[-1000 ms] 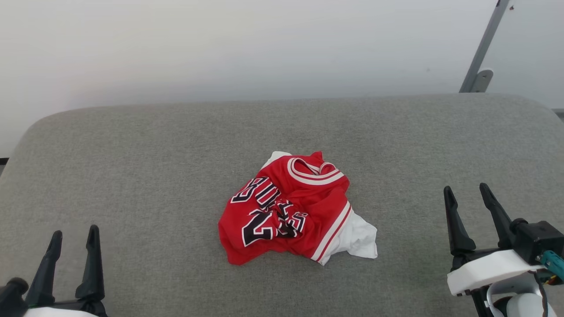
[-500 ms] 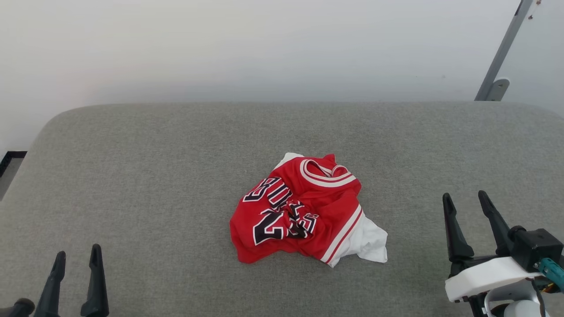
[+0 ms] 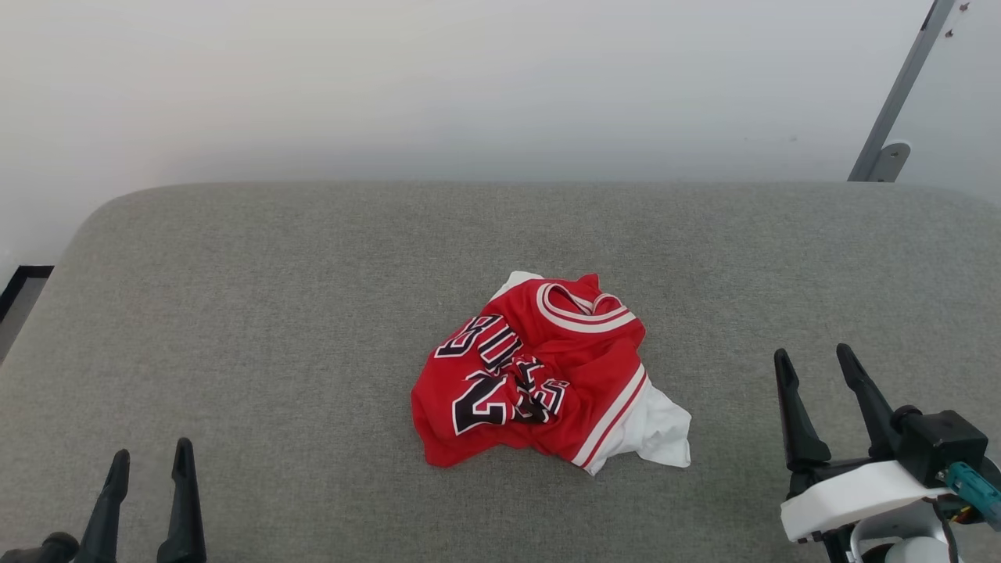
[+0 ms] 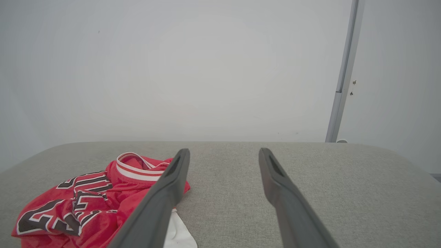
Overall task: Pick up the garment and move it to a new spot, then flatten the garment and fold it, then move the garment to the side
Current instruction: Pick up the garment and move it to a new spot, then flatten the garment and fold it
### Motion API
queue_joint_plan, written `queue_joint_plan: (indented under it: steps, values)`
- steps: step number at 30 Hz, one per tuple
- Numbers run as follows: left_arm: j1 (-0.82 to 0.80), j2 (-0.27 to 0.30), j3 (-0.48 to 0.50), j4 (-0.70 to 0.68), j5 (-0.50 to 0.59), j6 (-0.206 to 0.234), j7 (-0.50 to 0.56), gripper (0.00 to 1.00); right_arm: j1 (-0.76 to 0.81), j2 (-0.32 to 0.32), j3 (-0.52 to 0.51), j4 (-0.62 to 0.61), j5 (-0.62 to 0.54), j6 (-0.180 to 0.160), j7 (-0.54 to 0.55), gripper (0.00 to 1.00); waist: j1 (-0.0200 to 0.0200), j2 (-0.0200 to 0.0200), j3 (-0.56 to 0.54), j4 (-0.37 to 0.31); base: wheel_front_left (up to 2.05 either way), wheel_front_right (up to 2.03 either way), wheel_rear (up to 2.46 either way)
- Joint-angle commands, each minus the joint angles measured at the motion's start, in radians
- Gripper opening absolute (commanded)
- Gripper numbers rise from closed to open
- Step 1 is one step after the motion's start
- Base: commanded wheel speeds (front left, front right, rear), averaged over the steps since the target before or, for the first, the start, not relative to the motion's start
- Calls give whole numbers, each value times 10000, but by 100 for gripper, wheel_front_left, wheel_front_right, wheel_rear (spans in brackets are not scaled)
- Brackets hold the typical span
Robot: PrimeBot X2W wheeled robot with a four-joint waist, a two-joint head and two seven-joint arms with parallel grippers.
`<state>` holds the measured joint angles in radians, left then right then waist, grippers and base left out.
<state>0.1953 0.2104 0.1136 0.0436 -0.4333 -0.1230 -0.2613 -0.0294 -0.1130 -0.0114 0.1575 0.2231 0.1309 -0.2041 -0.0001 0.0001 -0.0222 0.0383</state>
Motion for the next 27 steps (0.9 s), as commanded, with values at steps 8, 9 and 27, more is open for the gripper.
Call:
queue_joint_plan:
  steps: [8,9,27]
  values:
    - [-181,-72,-50,-23,235,-70,-54,100,123,82,103,37,11,-3,-80,100,1,-1,29,-34,0,0,0]
    - [-196,-70,-61,-29,246,-74,-52,100,125,86,127,45,12,-3,-72,100,1,-1,32,-36,0,0,0]
    - [-919,517,-1057,269,411,-72,-52,100,-487,-874,1818,278,670,-3,1898,100,1,-1,418,349,0,0,0]
